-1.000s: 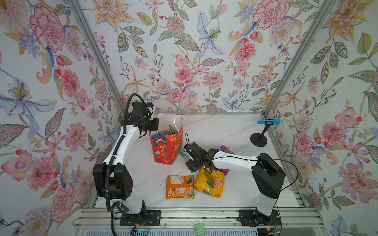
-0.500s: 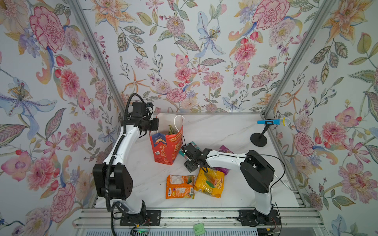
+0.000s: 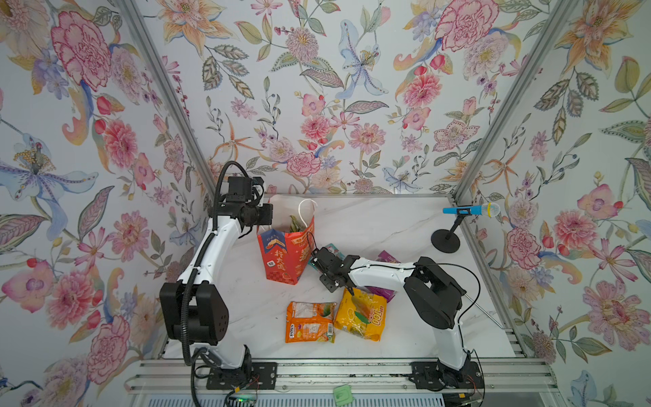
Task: Place the snacks into the paper bag
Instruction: Pick up the snack at the center of the table.
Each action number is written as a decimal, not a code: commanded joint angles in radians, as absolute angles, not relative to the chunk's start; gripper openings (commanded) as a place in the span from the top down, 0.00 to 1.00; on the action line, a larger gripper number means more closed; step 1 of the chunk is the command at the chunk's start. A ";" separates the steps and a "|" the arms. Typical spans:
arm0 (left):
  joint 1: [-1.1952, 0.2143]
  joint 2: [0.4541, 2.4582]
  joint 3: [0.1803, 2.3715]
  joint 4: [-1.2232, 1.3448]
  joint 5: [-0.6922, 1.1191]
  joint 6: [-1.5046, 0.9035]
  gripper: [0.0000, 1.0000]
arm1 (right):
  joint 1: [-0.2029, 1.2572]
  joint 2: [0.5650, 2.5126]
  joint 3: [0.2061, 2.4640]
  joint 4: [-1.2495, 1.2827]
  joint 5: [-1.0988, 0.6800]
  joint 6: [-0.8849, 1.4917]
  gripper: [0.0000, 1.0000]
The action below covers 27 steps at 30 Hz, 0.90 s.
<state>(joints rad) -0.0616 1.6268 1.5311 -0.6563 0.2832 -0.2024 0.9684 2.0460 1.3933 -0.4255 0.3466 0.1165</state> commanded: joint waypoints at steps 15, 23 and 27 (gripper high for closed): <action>-0.058 1.611 1.529 -0.673 0.261 -0.206 1.00 | 0.730 1.737 1.330 -0.358 -0.013 0.332 0.98; -0.059 1.615 1.533 -0.670 0.268 -0.209 1.00 | 0.562 1.620 1.300 -0.211 -0.243 0.482 0.99; -0.060 1.617 1.531 -0.666 0.271 -0.212 1.00 | 0.514 1.588 1.327 -0.167 -0.279 0.530 1.00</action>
